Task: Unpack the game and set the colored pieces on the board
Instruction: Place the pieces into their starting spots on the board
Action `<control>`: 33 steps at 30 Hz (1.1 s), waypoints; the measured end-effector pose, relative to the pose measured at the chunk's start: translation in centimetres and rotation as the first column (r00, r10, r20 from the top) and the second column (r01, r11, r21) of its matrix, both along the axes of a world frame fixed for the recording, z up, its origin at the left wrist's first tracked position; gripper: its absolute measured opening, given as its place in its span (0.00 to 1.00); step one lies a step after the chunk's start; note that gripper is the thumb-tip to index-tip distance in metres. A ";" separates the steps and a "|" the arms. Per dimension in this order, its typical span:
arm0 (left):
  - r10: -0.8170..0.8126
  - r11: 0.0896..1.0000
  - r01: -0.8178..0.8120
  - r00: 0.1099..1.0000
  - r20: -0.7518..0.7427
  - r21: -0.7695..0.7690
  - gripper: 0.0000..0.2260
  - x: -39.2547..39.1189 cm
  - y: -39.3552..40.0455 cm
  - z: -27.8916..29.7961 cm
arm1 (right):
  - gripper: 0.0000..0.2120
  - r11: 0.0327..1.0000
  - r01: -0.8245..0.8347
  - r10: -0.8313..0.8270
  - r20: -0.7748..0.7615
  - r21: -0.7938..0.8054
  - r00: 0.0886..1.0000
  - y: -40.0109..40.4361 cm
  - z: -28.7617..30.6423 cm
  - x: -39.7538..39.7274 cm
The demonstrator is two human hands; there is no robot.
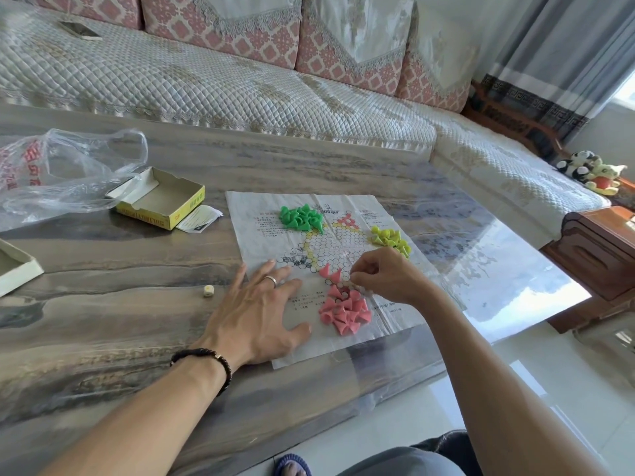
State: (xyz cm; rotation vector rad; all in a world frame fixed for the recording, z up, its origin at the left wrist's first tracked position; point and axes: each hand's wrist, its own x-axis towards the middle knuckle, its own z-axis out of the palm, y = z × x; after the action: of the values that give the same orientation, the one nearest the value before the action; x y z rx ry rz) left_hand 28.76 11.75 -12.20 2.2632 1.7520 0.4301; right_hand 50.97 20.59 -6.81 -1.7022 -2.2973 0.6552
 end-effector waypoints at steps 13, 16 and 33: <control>-0.008 1.000 0.008 1.000 -0.006 0.016 0.36 -0.1 0.1 -0.2 | 0.04 0.978 0.171 -0.200 -0.286 -0.122 0.937 -1.2 0.0 1.3; -0.007 1.000 0.007 1.000 -0.012 0.015 0.36 -0.1 0.1 -0.2 | 0.03 0.958 0.248 -0.287 -0.437 -0.145 0.852 -1.0 0.4 1.2; 0.006 1.000 -0.006 1.000 0.003 0.003 0.35 -0.1 0.1 -0.2 | 0.03 0.998 0.051 -0.053 0.031 0.049 0.998 0.4 -0.4 -0.7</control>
State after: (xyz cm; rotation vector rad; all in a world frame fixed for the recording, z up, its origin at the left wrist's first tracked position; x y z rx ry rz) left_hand 28.68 11.84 -12.35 2.2594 1.7581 0.4370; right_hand 50.28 20.97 -7.18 -1.7566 -2.2625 0.5624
